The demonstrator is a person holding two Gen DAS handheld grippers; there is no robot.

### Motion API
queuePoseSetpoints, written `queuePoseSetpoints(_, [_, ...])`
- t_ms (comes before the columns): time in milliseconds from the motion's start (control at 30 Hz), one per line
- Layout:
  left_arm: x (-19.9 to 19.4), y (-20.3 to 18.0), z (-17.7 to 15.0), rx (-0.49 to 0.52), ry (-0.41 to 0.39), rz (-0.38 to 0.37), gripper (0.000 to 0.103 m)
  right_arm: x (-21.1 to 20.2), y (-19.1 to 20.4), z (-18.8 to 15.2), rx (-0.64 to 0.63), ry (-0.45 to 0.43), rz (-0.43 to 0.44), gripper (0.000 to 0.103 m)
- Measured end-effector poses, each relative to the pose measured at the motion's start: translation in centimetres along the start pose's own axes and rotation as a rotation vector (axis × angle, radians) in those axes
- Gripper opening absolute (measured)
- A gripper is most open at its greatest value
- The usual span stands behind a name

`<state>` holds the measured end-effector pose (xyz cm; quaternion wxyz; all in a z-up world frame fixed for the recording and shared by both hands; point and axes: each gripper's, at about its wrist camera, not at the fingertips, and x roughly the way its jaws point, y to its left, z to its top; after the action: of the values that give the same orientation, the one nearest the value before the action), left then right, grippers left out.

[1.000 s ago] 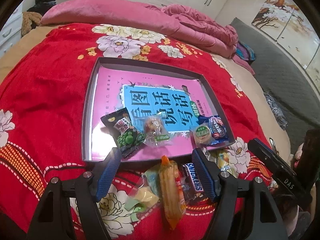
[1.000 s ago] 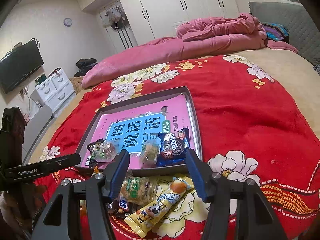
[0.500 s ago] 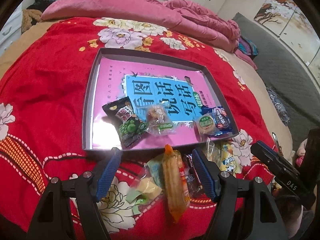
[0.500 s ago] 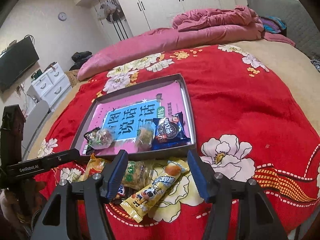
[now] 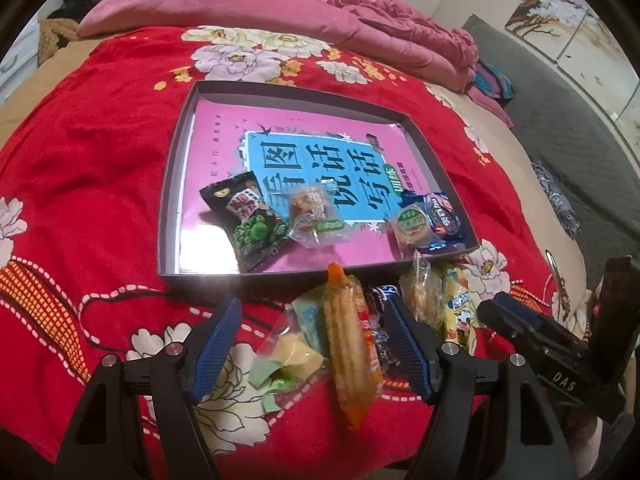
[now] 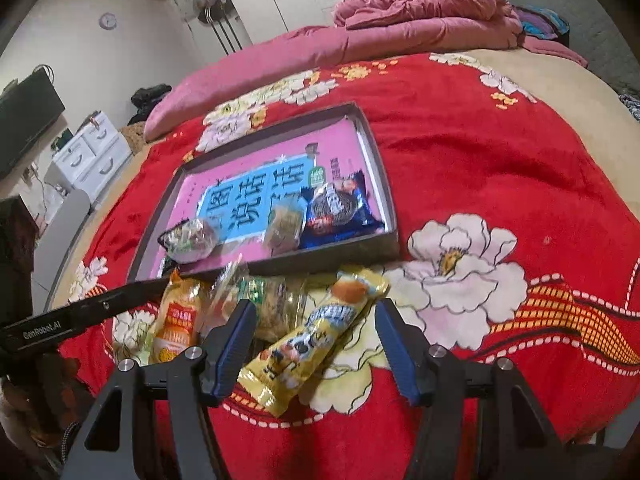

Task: Organize snacks
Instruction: 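Withdraw both open grippers from the tray toward the snack pile, then grasp the long wafer bar with the left gripper while the right grasps the yellow candy bar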

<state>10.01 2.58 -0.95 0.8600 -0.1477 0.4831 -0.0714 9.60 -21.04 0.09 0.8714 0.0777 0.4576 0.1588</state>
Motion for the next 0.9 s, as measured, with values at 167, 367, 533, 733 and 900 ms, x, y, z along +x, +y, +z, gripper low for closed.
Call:
queuePoseSetpoints(167, [0.3,-0.8,-0.4,0.023,0.014,0.003,0.075,0.0,0.1,-0.5,-0.004,0.018,-0.011,0.062])
queuePoseSetpoints(367, [1.0,-1.5,-0.7,0.048,0.031,0.025,0.075,0.8,0.0,-0.7,-0.012,0.037,-0.033,0.062])
queuePoseSetpoints(533, [1.8,-1.6,-0.7,0.059,0.050,0.064,0.075,1.6,0.2,-0.6,-0.003,0.055,-0.024,0.062])
queuePoseSetpoints(733, [3.1,-1.6,-0.6,0.066,0.077,0.103,0.075,2.9,0.9,-0.4,-0.022,0.105,-0.057,0.062])
queuePoseSetpoints(900, [3.5,-1.9,-0.6,0.079,0.083,0.125,0.075,3.8,0.9,-0.5,-0.013,0.152,-0.068,0.059])
